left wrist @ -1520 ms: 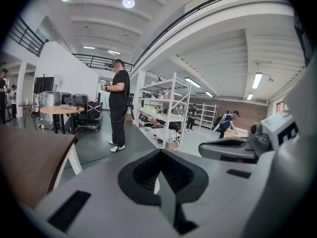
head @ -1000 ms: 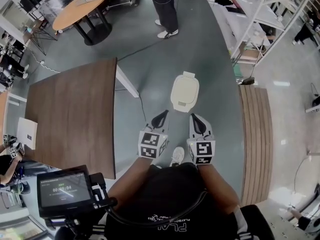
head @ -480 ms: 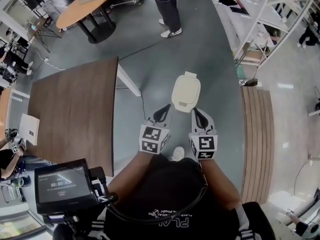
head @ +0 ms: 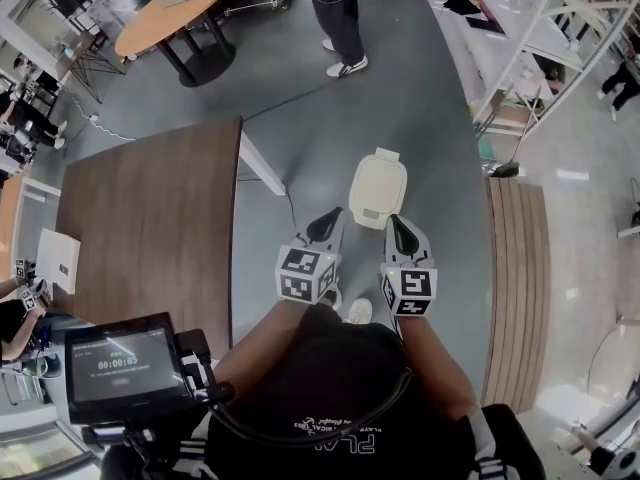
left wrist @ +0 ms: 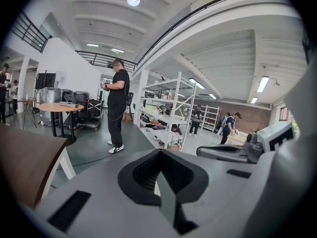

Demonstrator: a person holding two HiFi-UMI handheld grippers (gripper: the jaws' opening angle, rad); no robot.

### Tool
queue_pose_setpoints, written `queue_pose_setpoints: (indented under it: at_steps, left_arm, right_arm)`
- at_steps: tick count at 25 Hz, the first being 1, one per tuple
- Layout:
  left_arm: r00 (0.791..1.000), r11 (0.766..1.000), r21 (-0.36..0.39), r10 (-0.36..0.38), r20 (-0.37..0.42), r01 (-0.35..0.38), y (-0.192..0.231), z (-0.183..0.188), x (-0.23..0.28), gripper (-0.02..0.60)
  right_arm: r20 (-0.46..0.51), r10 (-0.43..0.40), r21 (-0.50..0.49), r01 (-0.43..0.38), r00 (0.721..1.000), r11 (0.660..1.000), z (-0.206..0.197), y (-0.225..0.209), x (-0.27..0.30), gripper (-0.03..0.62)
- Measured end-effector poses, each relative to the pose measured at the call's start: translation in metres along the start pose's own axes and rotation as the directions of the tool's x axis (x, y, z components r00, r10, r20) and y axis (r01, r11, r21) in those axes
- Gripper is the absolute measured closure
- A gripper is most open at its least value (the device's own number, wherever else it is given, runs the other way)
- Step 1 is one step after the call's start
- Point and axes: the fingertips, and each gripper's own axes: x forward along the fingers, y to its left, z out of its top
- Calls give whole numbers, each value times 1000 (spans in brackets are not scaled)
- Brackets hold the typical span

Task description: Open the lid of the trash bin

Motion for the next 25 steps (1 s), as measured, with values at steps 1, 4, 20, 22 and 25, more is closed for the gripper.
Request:
queue_pose_setpoints:
  at_steps: [1, 4, 20, 22, 25]
  left_arm:
    - [1000, 1000, 7, -8, 5, 8, 1, 4, 2, 581]
    - [999, 999, 23, -26, 20, 26, 18, 28, 15, 581]
    - [993, 992, 35, -120, 19, 119, 111, 79, 96, 581]
    - [992, 991, 29, -128, 18, 128, 116, 80, 101, 581]
    - [989, 989, 27, -146, 10, 145, 126, 78, 113, 581]
  right_arm:
    - [-6, -6, 2, 6, 1000, 1000, -2, 1, 2, 594]
    - [-21, -10, -3, 10, 1000, 1000, 8, 7, 26, 594]
    - [-78, -66, -9, 65, 995, 998, 38, 2, 150, 594]
    - [-86, -79, -2, 79, 993, 997, 39, -2, 158, 594]
    - [-89, -93, -5, 93, 992, 996, 41, -6, 172, 594]
